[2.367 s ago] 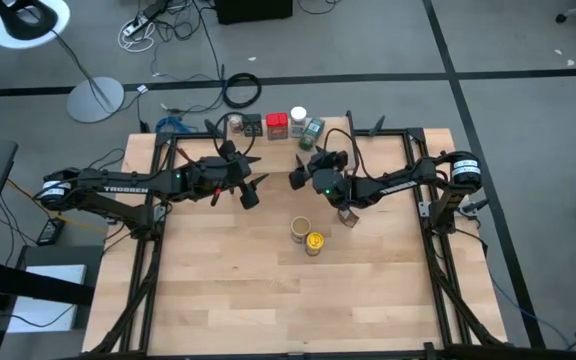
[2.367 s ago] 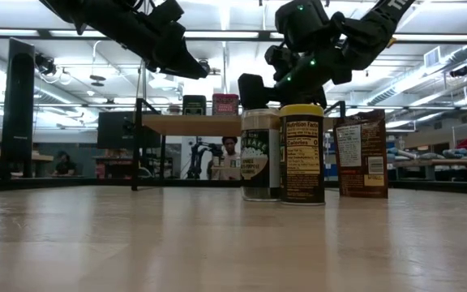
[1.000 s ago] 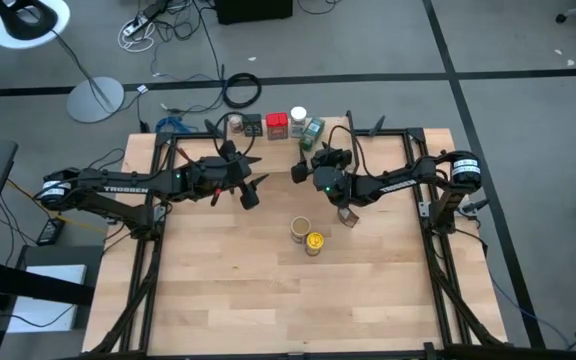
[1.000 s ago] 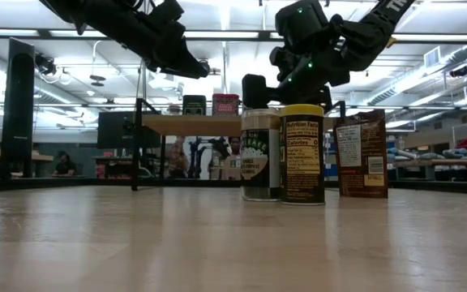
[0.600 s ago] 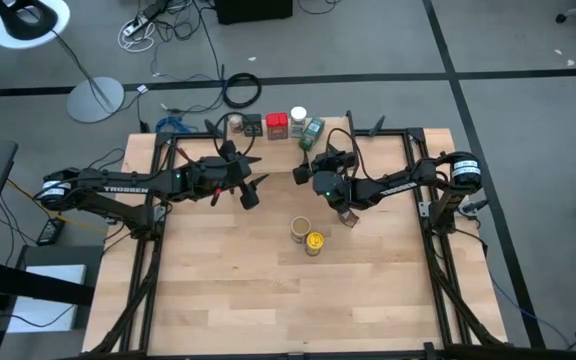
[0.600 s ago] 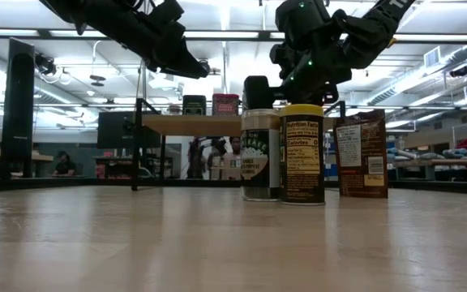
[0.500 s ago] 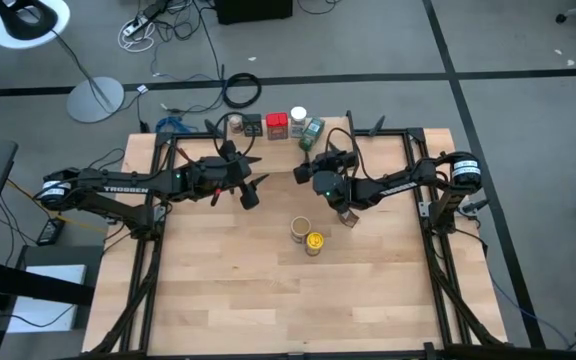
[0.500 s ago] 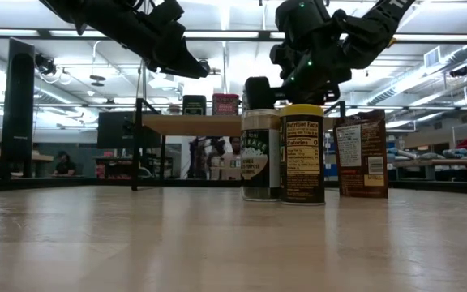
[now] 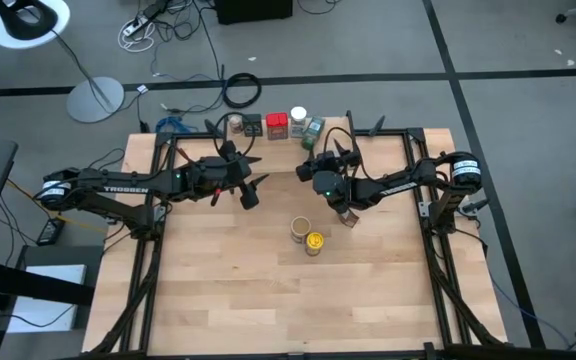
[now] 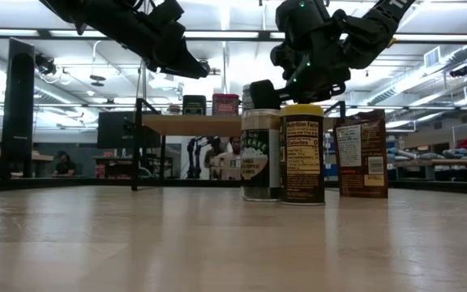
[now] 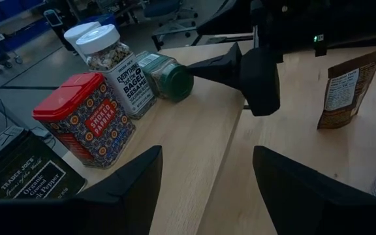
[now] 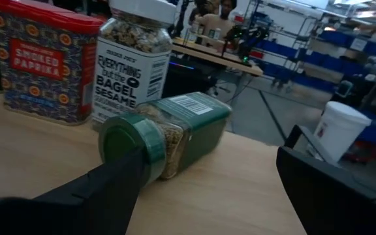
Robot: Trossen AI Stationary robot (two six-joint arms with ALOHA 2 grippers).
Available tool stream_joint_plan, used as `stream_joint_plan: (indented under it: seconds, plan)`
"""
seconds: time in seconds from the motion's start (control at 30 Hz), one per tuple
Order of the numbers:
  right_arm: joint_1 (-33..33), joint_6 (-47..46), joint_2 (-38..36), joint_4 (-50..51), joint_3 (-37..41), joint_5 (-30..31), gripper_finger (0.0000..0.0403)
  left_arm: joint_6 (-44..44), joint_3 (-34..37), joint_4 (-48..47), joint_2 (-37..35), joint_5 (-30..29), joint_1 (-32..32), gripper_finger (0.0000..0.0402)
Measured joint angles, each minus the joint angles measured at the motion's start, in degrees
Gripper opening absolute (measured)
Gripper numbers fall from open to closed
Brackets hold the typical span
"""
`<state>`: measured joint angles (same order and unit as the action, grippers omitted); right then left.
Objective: Shelf spices
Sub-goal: Put the green seasoning bottle on the shelf
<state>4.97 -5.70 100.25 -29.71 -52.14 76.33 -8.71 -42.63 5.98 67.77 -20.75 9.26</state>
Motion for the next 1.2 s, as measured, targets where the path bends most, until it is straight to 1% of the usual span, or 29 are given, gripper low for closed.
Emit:
stream_joint_plan:
  seconds: [0.43,0.6,0.7,0.77,0.87,0.93,1.03,1.13,1.2]
  plan:
    - [-0.1,5.9,0.0,-0.2,0.0,5.5,0.0345,0.0,0.0,0.0,0.0,0.0,0.0,0.0243]
    - [-1.8,6.0,0.0,-1.5,0.0,8.8,0.0345,0.0,0.0,-0.3,0.0,0.0,0.0,0.0243]
    - [-3.2,6.3,0.0,-3.5,0.0,9.4,0.0345,0.0,0.0,-0.4,0.0,0.0,0.0,0.0243]
    - [-4.3,6.7,0.0,-6.5,0.0,7.5,0.0345,0.0,0.0,-0.4,0.0,0.0,0.0,0.0243]
    - [-5.6,6.8,0.0,-12.0,0.0,2.2,0.0345,0.0,0.0,-0.4,0.0,0.0,0.0,0.0243]
    - [-5.9,7.0,0.0,-13.9,0.0,0.4,0.0345,0.0,0.0,-0.4,0.0,0.0,0.0,0.0243]
    - [-4.7,7.2,0.0,-13.8,0.0,-2.5,0.0345,0.0,0.0,-0.2,0.0,0.0,0.0,0.0243]
    - [-3.6,2.5,0.0,-11.9,0.0,-6.2,0.0345,0.0,0.0,0.1,0.0,0.2,0.0,0.0243]
    - [-2.8,0.1,0.0,-10.6,0.0,-7.2,0.0345,0.1,0.0,0.1,0.0,0.6,0.0,0.0243]
